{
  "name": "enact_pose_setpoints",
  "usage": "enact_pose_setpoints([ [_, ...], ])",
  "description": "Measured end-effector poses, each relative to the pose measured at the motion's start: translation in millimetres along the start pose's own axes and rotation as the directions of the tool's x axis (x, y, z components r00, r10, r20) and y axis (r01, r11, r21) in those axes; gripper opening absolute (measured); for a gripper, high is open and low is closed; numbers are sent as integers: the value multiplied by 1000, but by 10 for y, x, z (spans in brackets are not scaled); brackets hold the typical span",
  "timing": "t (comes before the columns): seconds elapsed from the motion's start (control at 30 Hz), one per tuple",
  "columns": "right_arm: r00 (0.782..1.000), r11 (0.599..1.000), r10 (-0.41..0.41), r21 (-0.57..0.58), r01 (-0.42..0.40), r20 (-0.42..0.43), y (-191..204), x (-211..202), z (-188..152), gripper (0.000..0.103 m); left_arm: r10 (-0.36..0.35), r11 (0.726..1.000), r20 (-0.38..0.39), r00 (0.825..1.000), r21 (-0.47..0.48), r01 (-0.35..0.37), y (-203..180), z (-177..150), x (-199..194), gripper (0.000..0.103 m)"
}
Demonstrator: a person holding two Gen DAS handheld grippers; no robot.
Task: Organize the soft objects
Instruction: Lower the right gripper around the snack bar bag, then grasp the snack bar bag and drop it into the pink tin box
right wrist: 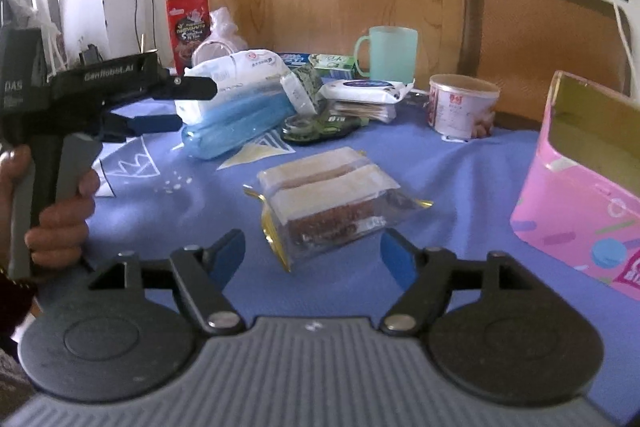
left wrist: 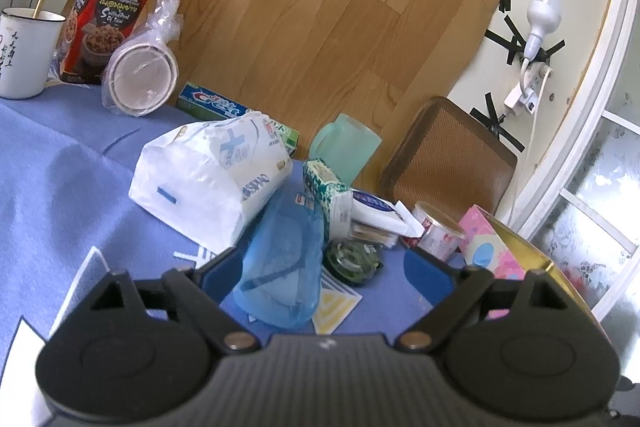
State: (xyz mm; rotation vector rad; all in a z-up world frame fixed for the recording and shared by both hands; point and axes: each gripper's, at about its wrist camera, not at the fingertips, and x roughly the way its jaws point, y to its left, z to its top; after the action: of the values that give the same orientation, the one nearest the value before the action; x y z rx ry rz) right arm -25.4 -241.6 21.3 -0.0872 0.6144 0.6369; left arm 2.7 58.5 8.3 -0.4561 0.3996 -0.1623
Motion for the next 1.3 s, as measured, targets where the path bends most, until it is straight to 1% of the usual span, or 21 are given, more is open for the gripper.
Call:
enact_pose_setpoints([
  [0.07, 1000, 1000, 5, -9, -5, -8, 24, 38, -10, 83, -1, 1000, -3, 1000, 0, 1, 0, 1, 5, 92],
  [0.2, 1000, 1000, 15, -7, -15, -24, 38, 89, -43, 83, -1, 1000, -4, 1000, 0, 1, -1, 1, 5, 93],
  [0.53, 1000, 1000, 3, -3, -3, -30, 14, 141, -41, 86, -4, 1000, -12, 1000, 7, 4, -21, -2, 20, 93],
  [0.77, 1000, 1000, -7, -30, 6, -30, 55, 157, -76, 90, -8, 1000, -20, 1000, 28, 8, -55, -12, 22, 94],
  [0.87, 999, 999, -1, -37, 0, -33, 61, 169, -73, 94, -17, 999, -20, 1000, 42, 17, -77, -17, 17, 94],
  [0.93, 999, 999, 2, -43, -3, -37, 74, 198, -60, 95, -31, 998, -20, 999, 57, 32, -104, -22, 11, 95],
  [1.0, 999, 998, -1, -58, -1, -42, 98, 236, -48, 97, -59, 995, -28, 998, 84, 61, -149, -32, 9, 95],
  [1.07, 999, 998, 1, -66, -4, -45, 116, 252, -34, 97, -88, 989, -49, 995, 112, 93, -203, -40, 13, 95],
  [1.2, 999, 997, 9, -71, -12, -49, 106, 245, -28, 97, -120, 979, -90, 989, 155, 133, -321, -74, -1, 95],
  [1.3, 999, 996, 6, -84, -10, -53, 108, 234, -15, 97, -134, 975, -118, 984, 160, 153, -416, -123, 4, 95],
])
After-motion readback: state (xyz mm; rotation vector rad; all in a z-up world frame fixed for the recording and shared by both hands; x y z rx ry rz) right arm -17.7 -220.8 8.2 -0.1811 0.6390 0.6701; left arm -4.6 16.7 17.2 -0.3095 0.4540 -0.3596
